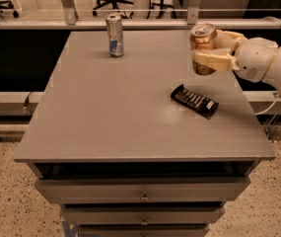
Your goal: Place orange can upright
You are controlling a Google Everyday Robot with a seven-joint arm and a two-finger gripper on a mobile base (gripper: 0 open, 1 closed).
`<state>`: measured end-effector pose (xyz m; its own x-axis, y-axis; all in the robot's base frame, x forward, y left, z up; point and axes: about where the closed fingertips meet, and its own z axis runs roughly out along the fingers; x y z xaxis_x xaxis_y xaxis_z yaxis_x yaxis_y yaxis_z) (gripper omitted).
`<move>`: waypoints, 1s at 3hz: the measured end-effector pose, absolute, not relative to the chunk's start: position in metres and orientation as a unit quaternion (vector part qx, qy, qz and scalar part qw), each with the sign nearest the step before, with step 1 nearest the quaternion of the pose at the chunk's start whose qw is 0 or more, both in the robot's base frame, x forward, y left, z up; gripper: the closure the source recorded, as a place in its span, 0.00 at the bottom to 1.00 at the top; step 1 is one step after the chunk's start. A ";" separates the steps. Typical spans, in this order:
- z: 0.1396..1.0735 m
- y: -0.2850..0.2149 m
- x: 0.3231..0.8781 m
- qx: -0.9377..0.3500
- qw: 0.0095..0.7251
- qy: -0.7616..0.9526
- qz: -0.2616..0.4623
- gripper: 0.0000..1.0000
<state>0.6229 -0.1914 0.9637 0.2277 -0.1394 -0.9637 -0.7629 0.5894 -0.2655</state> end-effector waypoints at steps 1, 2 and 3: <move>0.949 -0.198 0.635 -0.368 0.693 0.564 0.258 1.00; 0.933 -0.207 0.638 -0.344 0.699 0.556 0.289 1.00; 0.925 -0.211 0.637 -0.330 0.702 0.551 0.307 1.00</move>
Offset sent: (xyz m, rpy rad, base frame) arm 0.0177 -0.0297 -0.0435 0.2064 0.0323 0.0389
